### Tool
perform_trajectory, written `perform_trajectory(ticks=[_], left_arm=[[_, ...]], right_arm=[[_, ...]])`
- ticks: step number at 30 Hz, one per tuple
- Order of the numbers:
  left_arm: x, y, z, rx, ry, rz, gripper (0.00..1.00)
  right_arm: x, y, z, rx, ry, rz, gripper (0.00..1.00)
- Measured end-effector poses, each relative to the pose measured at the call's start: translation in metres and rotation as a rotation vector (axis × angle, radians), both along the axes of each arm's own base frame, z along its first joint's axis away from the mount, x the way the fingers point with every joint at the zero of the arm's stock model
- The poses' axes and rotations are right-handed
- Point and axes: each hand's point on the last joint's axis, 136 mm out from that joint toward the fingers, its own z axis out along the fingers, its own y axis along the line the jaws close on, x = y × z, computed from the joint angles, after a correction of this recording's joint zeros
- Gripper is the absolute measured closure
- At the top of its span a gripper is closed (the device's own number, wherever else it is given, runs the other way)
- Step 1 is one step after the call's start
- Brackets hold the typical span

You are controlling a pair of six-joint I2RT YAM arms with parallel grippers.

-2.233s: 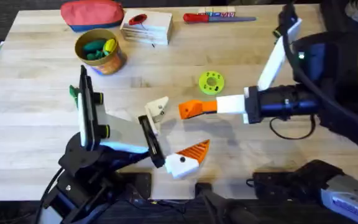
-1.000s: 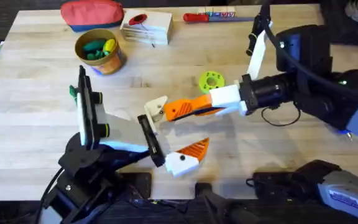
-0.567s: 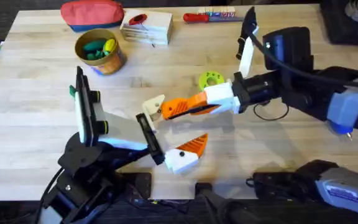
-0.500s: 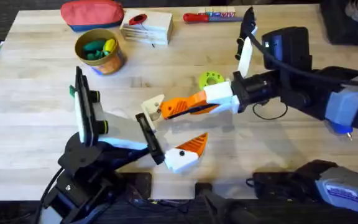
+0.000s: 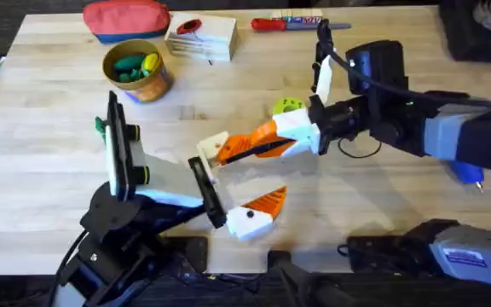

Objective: Pick up the gripper from the table and insert it into the empty holder that is missing its gripper. Then pick up a screw, insert it into the mounting hole, and use the screwdriver to tighten it. Finally, clean up the table by picking up the vegetable and placing it into the bucket.

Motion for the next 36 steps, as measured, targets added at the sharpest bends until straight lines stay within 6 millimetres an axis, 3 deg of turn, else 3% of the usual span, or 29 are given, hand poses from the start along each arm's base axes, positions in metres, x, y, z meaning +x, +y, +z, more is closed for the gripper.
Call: perform_trajectory(ticks=[16,36], left_arm=[[0.006,0.003,0.0,-0.002,0.007,0.038,0.015],[0.01,0.005,-0.004,-0.008,0.053,0.059,0.015]], right_arm=[[0.005,0.025,-0.002,-0.039,-0.095,-0.037,0.997],[0.012,0.032,-0.013,-0.053,-0.102,-0.047,0.998]])
